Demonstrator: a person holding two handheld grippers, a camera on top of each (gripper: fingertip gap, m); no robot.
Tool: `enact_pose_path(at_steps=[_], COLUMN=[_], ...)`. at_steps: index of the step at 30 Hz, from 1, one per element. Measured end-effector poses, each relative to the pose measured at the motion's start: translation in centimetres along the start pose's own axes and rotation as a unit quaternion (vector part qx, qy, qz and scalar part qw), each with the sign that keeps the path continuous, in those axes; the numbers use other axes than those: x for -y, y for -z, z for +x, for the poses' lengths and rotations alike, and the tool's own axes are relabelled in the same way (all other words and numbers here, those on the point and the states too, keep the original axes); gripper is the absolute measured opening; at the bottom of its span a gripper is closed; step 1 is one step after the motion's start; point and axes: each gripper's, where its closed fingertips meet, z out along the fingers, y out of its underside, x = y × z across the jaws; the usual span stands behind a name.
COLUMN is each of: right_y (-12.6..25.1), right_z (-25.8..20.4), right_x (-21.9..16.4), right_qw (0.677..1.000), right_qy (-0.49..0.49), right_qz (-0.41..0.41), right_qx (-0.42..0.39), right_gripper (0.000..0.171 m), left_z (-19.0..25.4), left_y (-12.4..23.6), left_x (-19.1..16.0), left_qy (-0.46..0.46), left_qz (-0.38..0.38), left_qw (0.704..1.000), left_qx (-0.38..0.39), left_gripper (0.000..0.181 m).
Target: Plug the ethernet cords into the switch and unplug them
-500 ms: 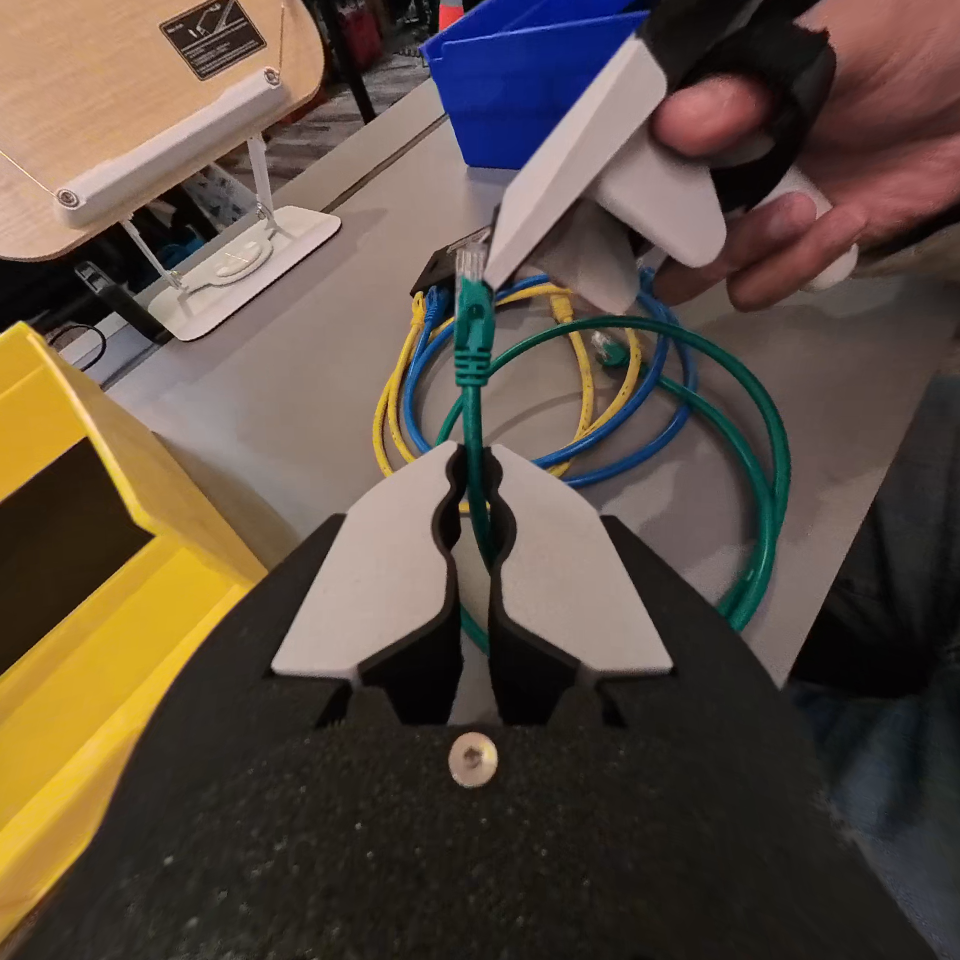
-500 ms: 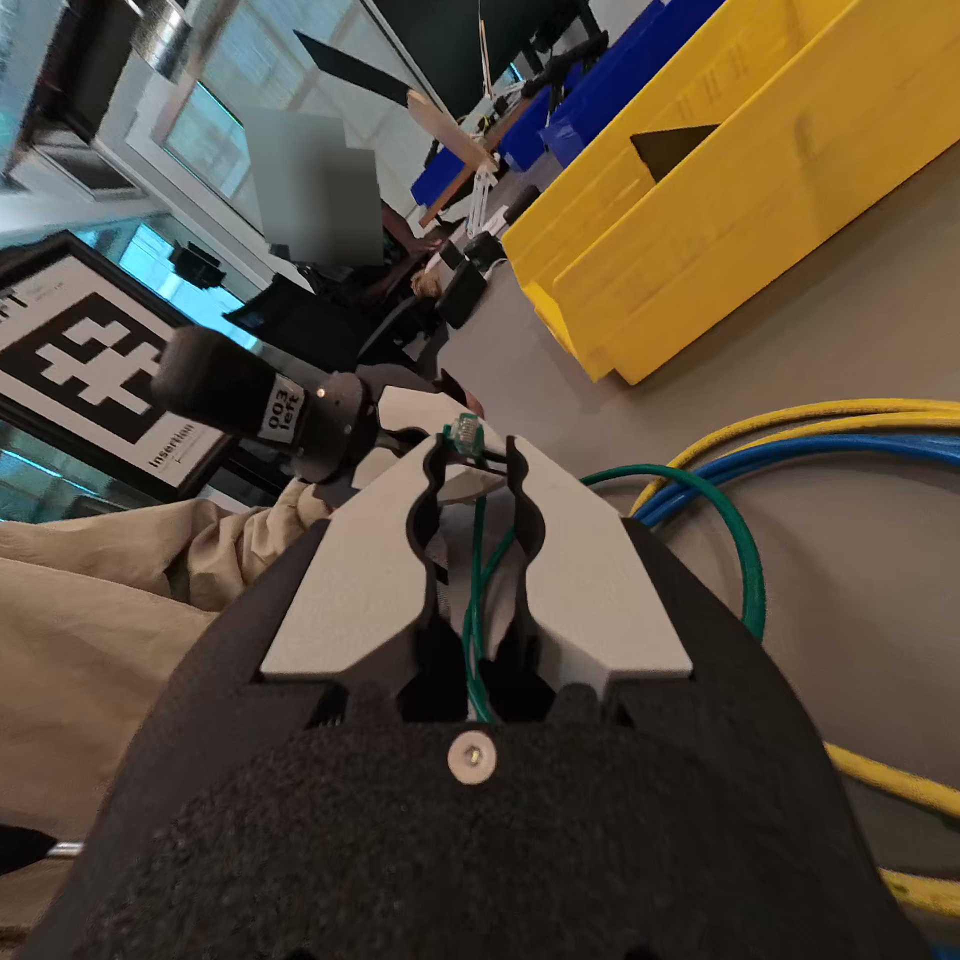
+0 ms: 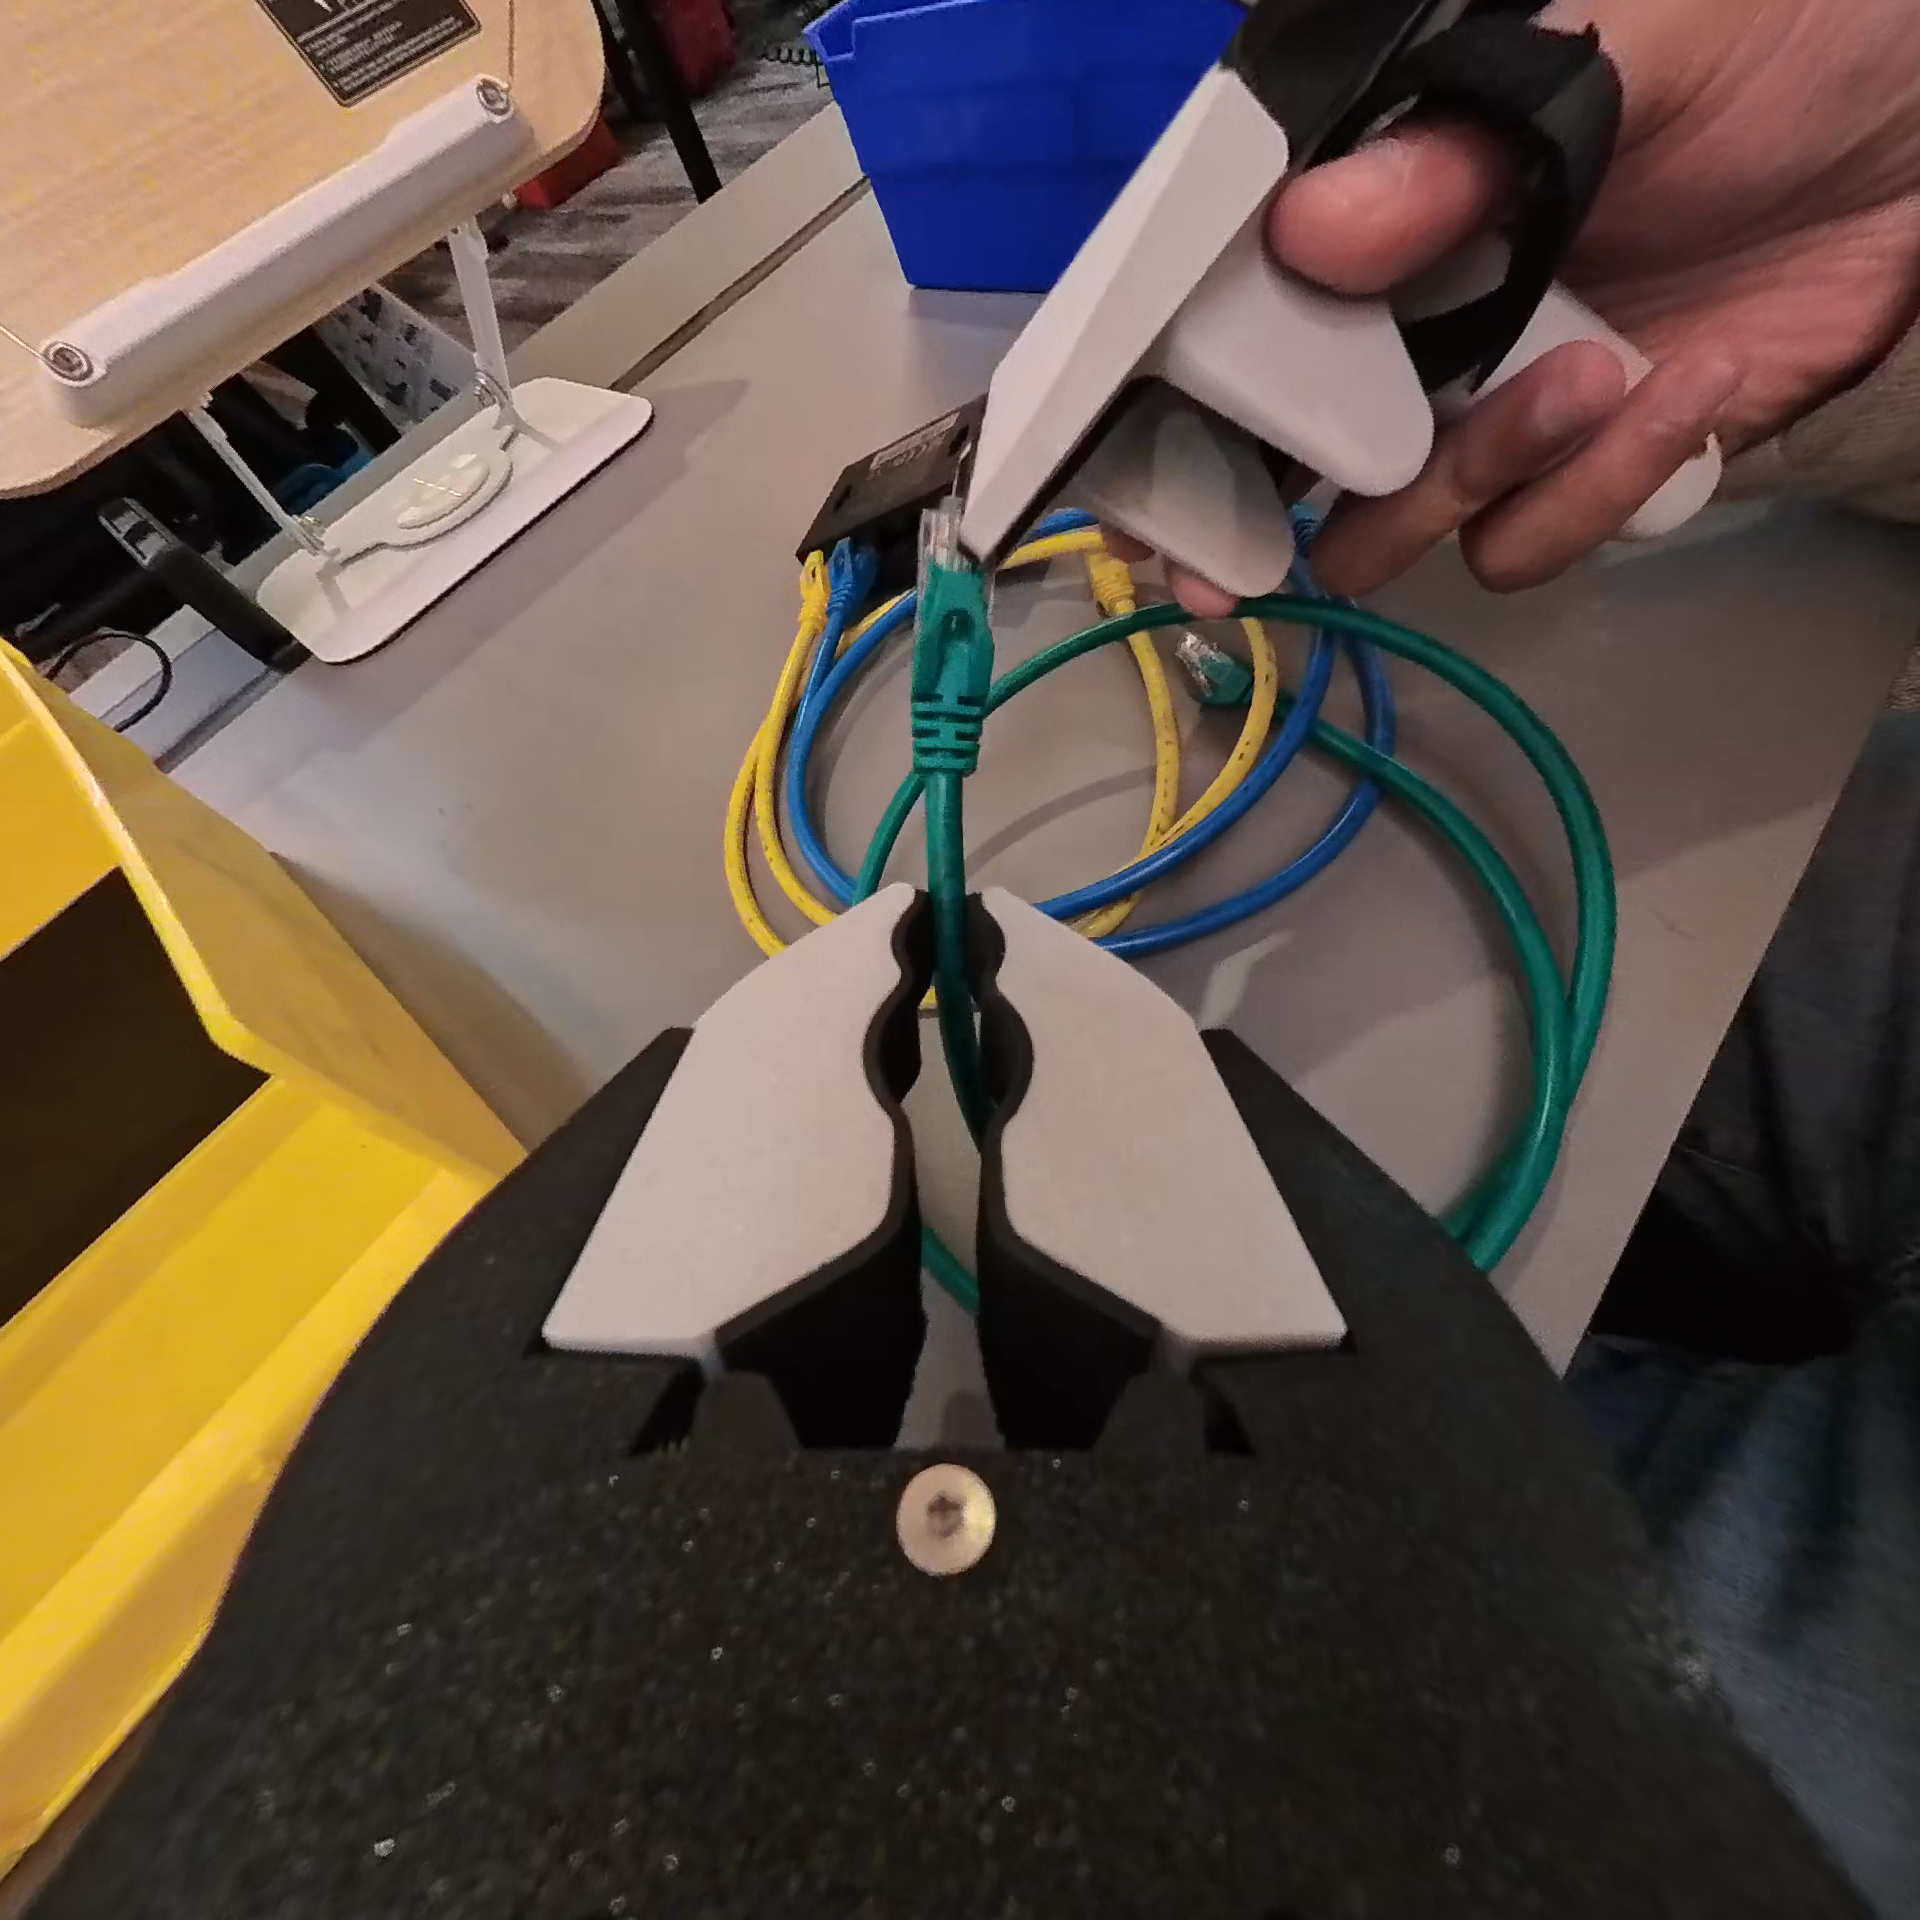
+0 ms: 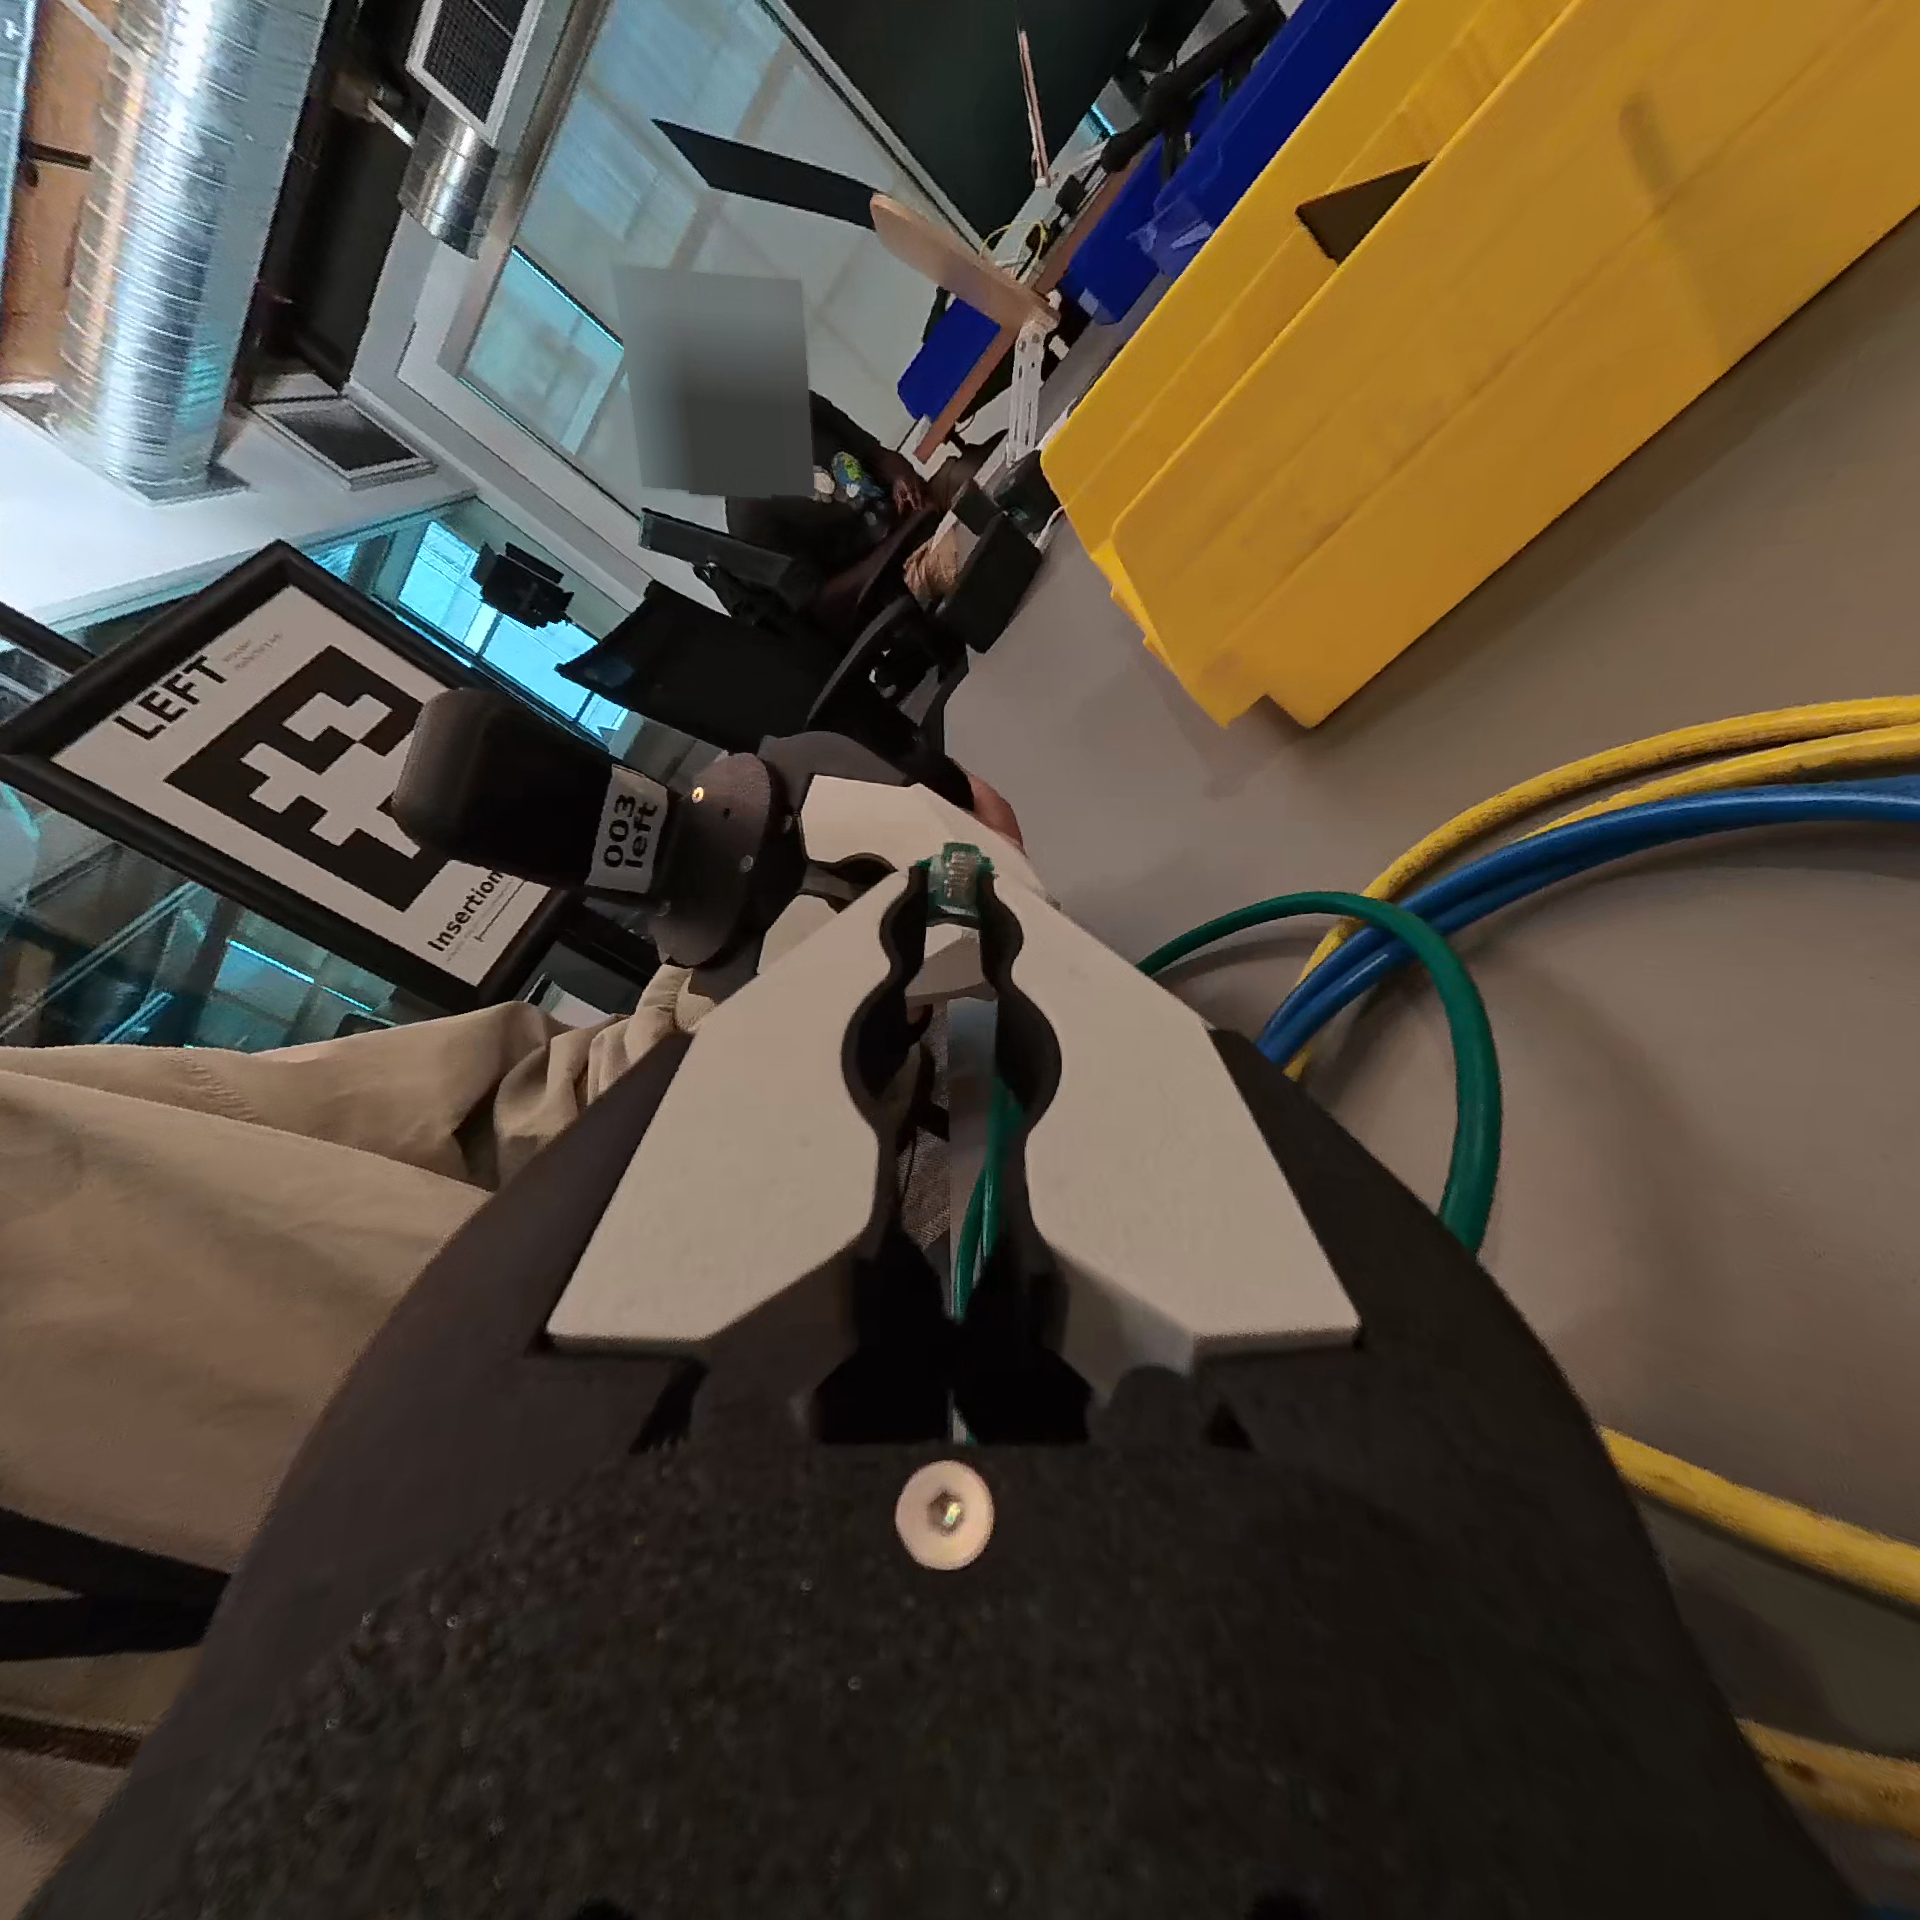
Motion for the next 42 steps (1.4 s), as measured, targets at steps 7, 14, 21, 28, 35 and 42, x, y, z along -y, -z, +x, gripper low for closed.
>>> enact_pose_path(at_steps=[7, 14, 21, 28, 35, 42], right_y=[1.0, 1.7, 0.0, -0.2, 0.2, 0.5], right_z=[0.0, -0.9, -2.1, -1.9, -2.6, -2.9], right_x=[1.4, 2.6, 0.8, 0.2, 0.5, 1.0], right_qw=[0.995, 0.964, 0.945, 0.938, 0.941, 0.941], right_qy=[-0.071, -0.193, -0.253, -0.269, -0.25, -0.245], right_qz=[0.049, 0.112, 0.077, 0.074, 0.062, 0.065], right_qx=[0.045, 0.142, 0.194, 0.208, 0.22, 0.224], right_gripper=[0.008, 0.008, 0.008, 0.008, 0.008, 0.008], left_z=[0.1, 0.9, 0.4, 0.0, 0.2, 0.1], left_y=[1.1, 0.7, 2.2, 2.6, 2.9, 3.1], left_x=[2.6, 3.6, 5.5, 5.6, 6.3, 6.4], left_qy=[0.004, 0.054, 0.0, -0.015, -0.011, -0.052], left_qz=[0.116, 0.157, 0.201, 0.194, 0.201, 0.216], left_qw=[0.993, 0.986, 0.979, 0.981, 0.979, 0.974], left_qx=[0.007, -0.02, 0.027, 0.02, 0.013, 0.051], left_gripper=[0.025, 0.061, 0.02, 0.01, 0.01, 0.007])
